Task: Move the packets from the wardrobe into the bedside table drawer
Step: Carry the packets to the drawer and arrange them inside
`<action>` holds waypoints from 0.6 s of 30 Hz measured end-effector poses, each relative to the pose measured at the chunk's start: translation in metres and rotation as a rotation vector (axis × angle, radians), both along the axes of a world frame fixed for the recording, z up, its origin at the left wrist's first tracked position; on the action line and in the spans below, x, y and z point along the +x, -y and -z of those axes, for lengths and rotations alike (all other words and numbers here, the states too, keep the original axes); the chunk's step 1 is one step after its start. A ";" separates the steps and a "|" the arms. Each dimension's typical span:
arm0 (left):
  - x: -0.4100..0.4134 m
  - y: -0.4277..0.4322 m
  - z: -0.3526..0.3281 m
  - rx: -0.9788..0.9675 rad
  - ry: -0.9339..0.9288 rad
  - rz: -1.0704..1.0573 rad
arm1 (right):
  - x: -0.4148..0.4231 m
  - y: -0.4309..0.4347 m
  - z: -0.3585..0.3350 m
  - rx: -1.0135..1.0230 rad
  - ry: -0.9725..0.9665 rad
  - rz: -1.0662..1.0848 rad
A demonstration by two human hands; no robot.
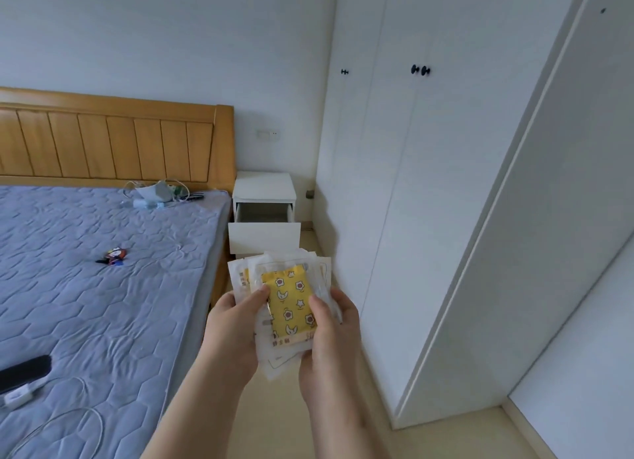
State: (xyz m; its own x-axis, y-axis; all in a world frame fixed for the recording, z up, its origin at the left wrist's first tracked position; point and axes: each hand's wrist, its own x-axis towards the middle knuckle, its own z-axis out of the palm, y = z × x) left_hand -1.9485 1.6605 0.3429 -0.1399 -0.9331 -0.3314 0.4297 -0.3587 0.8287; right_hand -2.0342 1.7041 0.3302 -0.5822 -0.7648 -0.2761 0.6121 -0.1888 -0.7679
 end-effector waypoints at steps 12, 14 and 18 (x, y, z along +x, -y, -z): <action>-0.003 0.240 0.012 0.061 0.068 -0.130 | -0.008 0.256 0.033 0.055 -0.094 -0.063; -0.016 0.283 0.016 0.065 0.049 -0.148 | -0.020 0.300 0.036 0.057 -0.102 -0.083; -0.043 0.362 0.020 0.093 0.048 -0.167 | -0.049 0.384 0.039 0.089 -0.129 -0.105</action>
State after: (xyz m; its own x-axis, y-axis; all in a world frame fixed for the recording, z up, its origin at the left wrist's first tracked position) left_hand -1.9912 1.2985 0.3226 0.0319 -0.9069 -0.4202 0.4508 -0.3622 0.8159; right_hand -2.0832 1.3198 0.2909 -0.5353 -0.7992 -0.2735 0.5204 -0.0570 -0.8520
